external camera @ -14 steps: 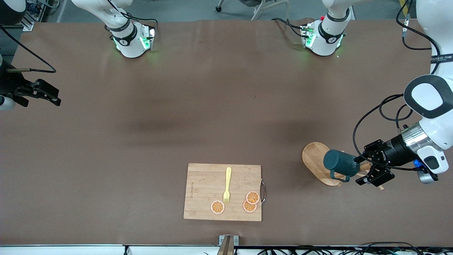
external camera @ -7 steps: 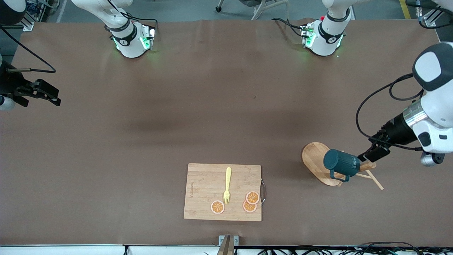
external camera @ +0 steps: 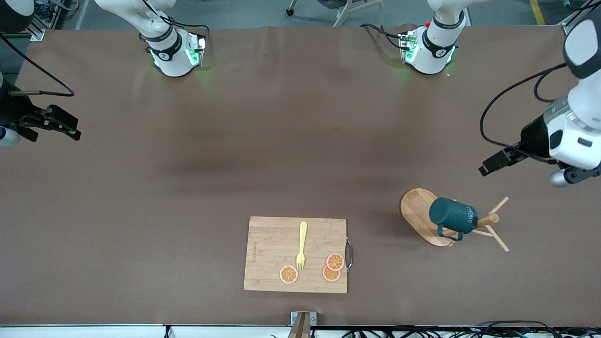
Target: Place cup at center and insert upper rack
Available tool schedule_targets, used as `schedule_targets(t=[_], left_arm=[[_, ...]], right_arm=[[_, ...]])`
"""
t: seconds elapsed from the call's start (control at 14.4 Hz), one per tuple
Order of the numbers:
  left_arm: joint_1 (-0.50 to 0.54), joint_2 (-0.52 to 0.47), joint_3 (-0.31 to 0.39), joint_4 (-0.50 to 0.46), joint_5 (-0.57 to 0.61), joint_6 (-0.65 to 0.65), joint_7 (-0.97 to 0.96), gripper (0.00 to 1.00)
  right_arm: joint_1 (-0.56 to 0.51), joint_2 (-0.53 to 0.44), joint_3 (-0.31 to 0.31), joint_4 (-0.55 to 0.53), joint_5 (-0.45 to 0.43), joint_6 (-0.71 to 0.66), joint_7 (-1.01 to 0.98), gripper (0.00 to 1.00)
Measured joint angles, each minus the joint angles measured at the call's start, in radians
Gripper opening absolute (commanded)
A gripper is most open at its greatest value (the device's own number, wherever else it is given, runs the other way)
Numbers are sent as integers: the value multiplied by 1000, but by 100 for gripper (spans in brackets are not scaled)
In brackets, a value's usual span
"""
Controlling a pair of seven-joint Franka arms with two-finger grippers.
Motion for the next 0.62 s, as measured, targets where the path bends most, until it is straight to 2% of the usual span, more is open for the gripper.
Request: schedule_targets(t=[0.35,0.62], left_arm=[[39,-105,5,-23,2,-73,182,100],[89,-138,6,-24,2,-83,282,100]], right_arm=[[0,0,0,0,0,0,0,100],[1,0,1,0,0,0,0,100]])
